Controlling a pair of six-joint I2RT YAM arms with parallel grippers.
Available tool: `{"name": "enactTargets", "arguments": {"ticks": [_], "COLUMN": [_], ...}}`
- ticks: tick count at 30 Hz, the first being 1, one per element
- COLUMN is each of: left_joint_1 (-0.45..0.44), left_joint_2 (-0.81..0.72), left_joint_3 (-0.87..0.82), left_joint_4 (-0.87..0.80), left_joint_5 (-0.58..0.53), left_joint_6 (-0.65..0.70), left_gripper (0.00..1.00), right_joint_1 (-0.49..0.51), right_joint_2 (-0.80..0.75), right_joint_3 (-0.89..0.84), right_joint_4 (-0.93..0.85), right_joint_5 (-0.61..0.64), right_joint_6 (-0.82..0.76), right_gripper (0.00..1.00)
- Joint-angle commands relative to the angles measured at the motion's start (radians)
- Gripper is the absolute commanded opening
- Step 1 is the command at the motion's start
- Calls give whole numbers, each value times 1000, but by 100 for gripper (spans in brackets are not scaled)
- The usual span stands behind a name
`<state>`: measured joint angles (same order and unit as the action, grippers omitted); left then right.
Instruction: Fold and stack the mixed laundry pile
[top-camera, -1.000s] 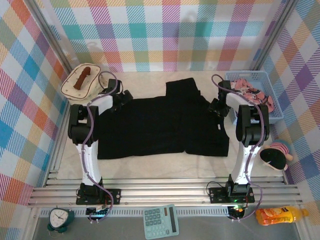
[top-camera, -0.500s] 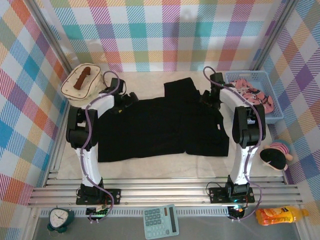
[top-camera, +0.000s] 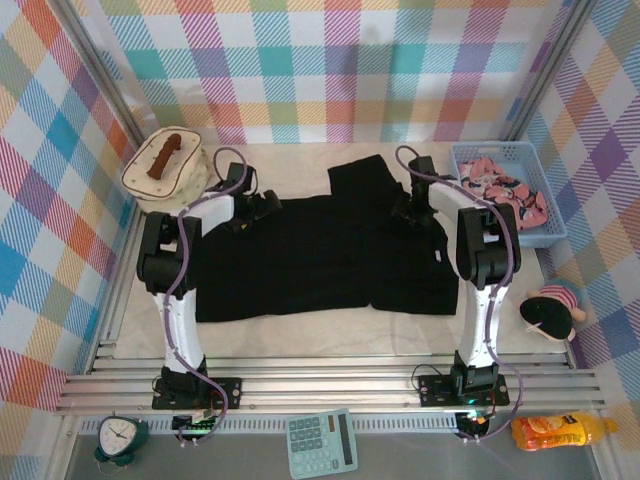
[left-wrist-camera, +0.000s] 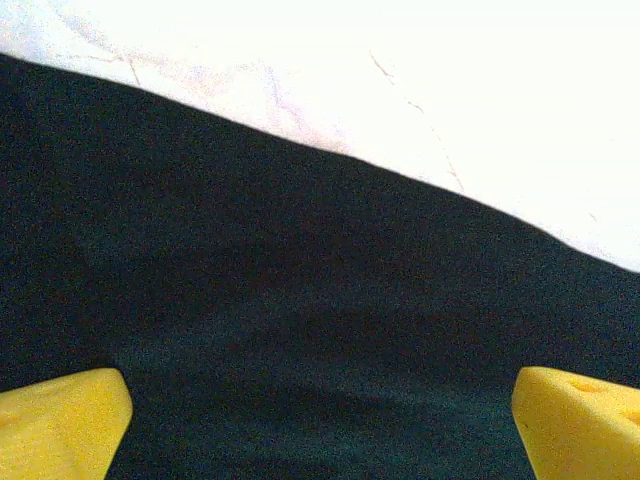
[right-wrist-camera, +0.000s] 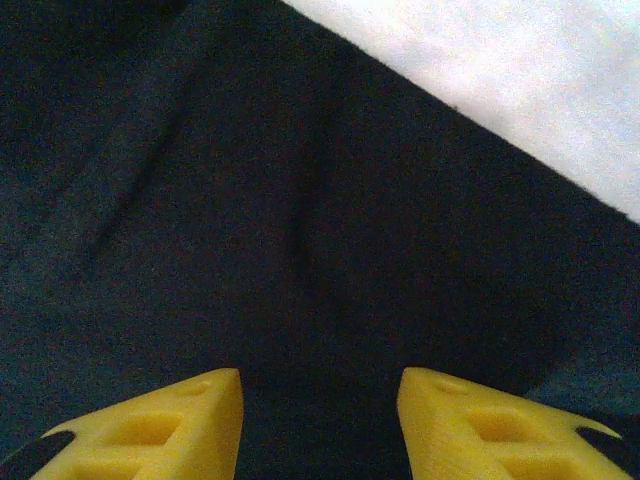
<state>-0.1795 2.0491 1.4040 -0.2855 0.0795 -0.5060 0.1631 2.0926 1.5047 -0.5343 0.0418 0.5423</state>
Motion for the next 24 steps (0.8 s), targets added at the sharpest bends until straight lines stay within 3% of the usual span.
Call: {"name": "enactTargets", "arguments": {"ticks": [1, 7, 13, 18, 24], "left_joint_1": [-11, -41, -39, -22, 20], "left_joint_2": [-23, -153, -227, -218, -208], "left_joint_3": [-120, -272, -164, -46, -42], "left_joint_4": [-41, -29, -122, -168, -162], "left_joint_5": [69, 92, 76, 46, 121], "left_joint_6": [-36, -74, -38, -23, -27], "left_gripper": [99, 99, 100, 100, 100], "right_joint_1": [-9, -13, -11, -10, -1], "right_joint_2": [-72, -209, -244, -91, 200], "right_joint_3": [-115, -268, -142, 133, 468], "right_joint_4": [-74, -70, -38, -30, -37], "right_joint_5": [54, 60, -40, -60, -63], "right_joint_6": [11, 15, -48, -98, -96], "right_gripper": [48, 48, 57, 60, 59]}}
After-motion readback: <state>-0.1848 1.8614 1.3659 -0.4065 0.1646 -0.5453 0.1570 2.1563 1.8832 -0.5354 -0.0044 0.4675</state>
